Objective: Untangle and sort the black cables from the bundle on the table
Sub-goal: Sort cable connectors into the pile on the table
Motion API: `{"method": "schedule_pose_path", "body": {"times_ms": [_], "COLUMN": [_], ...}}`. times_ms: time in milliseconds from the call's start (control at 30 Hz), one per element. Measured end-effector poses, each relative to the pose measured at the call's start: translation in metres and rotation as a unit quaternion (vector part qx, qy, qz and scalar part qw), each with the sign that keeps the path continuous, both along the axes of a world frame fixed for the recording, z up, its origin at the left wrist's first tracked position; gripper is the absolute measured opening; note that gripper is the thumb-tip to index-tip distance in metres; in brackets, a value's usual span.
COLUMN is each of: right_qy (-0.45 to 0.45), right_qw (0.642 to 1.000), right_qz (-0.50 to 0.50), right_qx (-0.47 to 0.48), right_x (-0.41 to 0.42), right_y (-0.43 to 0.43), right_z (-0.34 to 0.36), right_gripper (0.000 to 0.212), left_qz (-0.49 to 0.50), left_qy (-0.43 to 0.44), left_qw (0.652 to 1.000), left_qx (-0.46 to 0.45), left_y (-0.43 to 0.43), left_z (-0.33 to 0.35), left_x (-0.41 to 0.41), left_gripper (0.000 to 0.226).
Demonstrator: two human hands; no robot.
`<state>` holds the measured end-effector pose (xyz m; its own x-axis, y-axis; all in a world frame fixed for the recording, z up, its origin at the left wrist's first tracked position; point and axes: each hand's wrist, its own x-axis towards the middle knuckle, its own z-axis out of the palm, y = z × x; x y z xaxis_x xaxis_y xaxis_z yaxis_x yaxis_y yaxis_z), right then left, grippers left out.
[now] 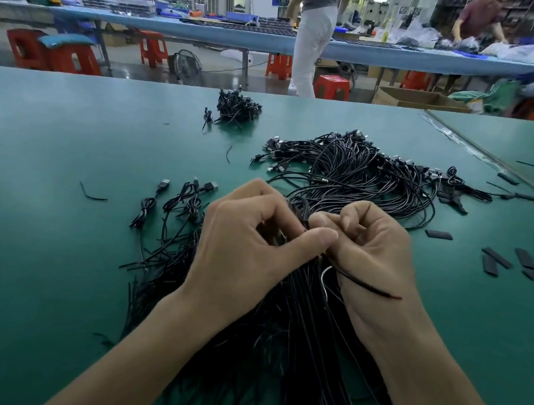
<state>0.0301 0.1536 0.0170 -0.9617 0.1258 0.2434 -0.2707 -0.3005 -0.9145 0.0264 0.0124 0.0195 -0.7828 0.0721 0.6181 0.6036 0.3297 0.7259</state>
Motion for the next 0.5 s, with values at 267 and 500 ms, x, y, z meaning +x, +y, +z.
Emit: {"method": "schedule_pose_path", "body": {"times_ms": [267,500], "right_qy": [0.052,-0.049], "right_qw": [0.995,0.999], "right_qz": [-0.049,0.013], "right_qx": [0.07,-0.016], "right_x": [0.005,0.002], "right_y": [0.001,-0.003], "right_z": [0.007,-0.004], "right_gripper": [0.041,0.039], "left_qz": [-0.161,-0.057], "left_qy": [-0.239,-0.117], "left_qw": [0.957,0.99], "left_qx": [0.014,-0.058], "left_y": [-0.009,-0.017], "left_z": [-0.003,-0.01], "left_x": [-0.012,-0.018], "left_gripper": [0.027,0.024]}}
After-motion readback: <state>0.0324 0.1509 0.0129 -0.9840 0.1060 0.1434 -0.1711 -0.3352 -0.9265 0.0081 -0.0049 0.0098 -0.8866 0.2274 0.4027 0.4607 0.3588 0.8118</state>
